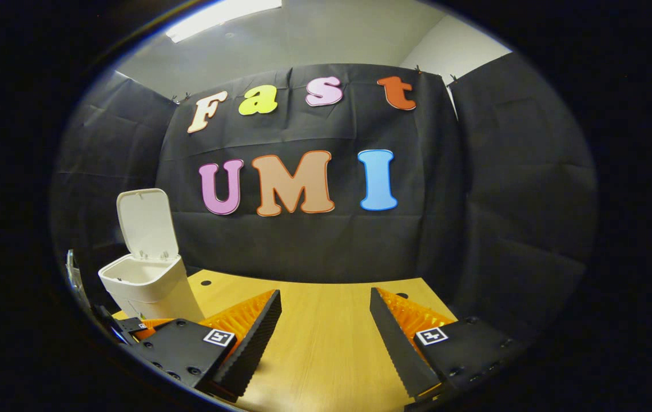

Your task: Press the lid of the desktop garbage bin to open it, pick up the crumpled paper on the desktop and throw it into the bin, then pick up the pop can on the desktop and drop it into the bin, and finally close the garbage bin lid.

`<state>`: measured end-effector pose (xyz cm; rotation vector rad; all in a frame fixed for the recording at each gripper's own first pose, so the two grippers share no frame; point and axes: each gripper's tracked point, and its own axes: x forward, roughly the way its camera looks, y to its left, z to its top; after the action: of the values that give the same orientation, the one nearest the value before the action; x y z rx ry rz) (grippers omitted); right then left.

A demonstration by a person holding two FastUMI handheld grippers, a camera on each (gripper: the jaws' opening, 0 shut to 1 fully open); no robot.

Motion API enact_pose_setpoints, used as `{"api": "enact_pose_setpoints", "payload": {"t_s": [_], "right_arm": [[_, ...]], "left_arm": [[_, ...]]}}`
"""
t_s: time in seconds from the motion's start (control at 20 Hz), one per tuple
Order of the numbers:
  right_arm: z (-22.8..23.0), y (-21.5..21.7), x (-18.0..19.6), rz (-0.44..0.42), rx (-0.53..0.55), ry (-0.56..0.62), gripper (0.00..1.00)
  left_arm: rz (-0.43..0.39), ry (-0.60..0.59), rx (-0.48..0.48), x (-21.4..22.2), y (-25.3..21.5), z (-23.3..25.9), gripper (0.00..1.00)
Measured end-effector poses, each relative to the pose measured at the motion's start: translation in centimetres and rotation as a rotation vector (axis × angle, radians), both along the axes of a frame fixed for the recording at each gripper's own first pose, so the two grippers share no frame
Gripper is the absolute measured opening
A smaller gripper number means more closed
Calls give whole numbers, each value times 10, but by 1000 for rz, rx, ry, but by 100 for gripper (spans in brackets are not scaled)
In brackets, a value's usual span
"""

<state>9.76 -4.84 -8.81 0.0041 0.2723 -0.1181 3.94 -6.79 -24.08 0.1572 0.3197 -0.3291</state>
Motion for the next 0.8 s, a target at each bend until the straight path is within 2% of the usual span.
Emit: {"api": "enact_pose_setpoints", "payload": {"t_s": [0.35, 0.6, 0.75, 0.8], "right_arm": [[-19, -6, -35, -97, -23, 19, 99], [-37, 5, -43, -97, -23, 57, 99], [-44, 10, -44, -89, -16, 73, 99], [-45, 11, -43, -89, -17, 77, 99]], "left_arm": [[4, 88, 23, 20, -3, -72, 95], [20, 164, 45, 18, -1, -108, 93], [19, 173, 40, 20, -3, -112, 80], [16, 175, 39, 22, -4, -114, 80]]}}
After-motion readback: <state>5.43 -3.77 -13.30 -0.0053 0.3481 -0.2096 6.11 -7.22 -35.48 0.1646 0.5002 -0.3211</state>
